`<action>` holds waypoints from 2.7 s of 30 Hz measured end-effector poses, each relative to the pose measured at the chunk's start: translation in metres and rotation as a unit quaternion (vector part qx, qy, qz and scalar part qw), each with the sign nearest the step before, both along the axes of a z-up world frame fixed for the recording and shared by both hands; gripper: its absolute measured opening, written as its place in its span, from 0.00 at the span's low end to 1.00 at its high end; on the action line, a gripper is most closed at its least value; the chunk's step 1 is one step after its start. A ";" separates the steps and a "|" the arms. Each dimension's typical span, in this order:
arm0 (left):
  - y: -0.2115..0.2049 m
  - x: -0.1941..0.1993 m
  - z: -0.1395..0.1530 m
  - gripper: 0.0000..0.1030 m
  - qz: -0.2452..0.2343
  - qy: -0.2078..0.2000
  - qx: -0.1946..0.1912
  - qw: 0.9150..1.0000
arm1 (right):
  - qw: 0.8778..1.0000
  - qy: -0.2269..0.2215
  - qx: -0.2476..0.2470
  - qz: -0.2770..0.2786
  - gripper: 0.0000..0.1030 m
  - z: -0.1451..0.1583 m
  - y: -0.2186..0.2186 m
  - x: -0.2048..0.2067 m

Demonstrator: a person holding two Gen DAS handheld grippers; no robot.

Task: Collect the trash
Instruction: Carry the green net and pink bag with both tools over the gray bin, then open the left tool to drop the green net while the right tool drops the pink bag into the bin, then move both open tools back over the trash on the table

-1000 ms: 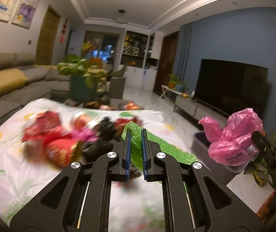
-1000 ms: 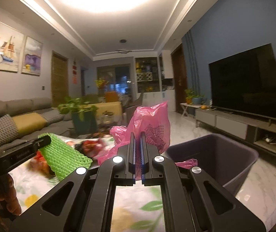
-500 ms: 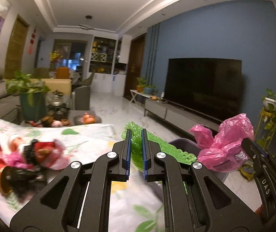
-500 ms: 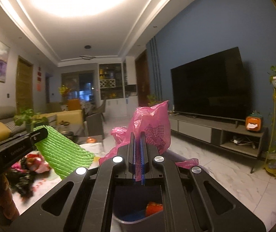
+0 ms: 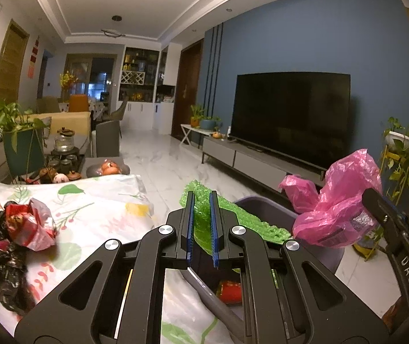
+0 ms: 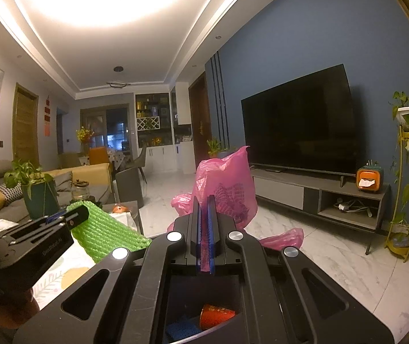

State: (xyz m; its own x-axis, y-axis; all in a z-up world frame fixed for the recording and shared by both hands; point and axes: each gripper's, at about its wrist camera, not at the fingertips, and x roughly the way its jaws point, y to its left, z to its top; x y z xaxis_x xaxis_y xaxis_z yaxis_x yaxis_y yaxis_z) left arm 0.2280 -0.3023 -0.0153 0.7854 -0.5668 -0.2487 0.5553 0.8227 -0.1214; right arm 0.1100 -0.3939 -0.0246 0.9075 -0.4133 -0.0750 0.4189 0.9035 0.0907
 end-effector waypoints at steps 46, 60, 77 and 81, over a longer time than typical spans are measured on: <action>0.004 0.005 -0.032 0.77 -0.003 0.021 0.010 1.000 | 1.000 -0.007 0.022 0.009 0.57 -0.009 -0.013 0.004; 0.066 -0.021 -0.017 0.87 0.030 0.020 -0.031 0.999 | 0.999 -0.019 0.014 0.027 0.65 0.000 0.017 -0.013; 0.215 -0.050 -0.025 0.87 0.200 0.009 -0.020 0.980 | 0.989 0.005 -0.004 0.145 0.66 0.002 0.123 0.004; 0.257 -0.056 -0.035 0.87 0.248 0.007 -0.008 0.969 | 0.984 0.016 -0.010 0.174 0.68 -0.002 0.157 0.014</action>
